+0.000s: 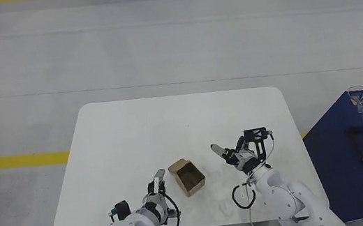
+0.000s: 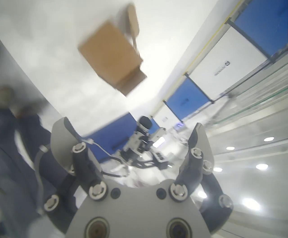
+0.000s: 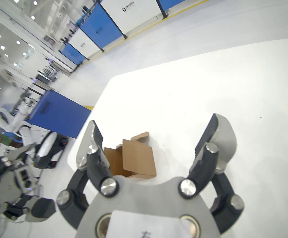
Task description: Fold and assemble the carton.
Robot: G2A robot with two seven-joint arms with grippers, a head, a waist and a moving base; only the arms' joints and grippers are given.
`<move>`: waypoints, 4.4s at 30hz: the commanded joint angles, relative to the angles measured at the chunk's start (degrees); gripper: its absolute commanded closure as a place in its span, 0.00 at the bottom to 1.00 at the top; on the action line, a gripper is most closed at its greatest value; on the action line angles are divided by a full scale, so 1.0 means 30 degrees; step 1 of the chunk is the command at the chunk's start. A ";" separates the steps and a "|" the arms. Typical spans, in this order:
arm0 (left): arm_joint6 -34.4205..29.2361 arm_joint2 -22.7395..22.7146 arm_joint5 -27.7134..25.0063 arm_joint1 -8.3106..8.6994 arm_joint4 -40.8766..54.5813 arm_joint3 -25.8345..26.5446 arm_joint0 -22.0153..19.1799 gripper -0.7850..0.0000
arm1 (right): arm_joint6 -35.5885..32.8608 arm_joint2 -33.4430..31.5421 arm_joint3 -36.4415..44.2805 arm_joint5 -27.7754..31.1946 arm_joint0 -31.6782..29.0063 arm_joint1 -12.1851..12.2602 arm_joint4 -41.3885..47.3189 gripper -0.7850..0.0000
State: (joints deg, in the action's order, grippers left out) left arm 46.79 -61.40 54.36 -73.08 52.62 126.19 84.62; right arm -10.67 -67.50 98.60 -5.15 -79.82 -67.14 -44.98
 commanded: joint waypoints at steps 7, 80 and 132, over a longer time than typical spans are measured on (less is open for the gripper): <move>-0.0336 0.4175 0.1214 0.0080 -0.7460 -0.5811 -0.2011 0.00 | -0.0778 0.2861 -0.1551 -0.2682 0.1322 -0.0558 -0.3619 0.00; -0.2799 0.3562 -0.3215 -0.2276 -0.6786 -0.4963 -0.1348 0.00 | -0.0925 0.2831 -0.5884 -0.1551 0.2439 -0.2079 -0.6098 0.00; -0.4009 0.2885 -2.1550 -0.3077 -1.0977 -1.1232 0.0475 0.00 | 0.4892 0.4966 -0.8053 -0.3358 0.4814 -0.4145 -0.4554 0.00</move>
State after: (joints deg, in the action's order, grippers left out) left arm 34.34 -52.82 -8.04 -82.00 18.73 94.49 86.69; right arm 3.86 -53.57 75.14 -14.58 -65.68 -79.33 -57.38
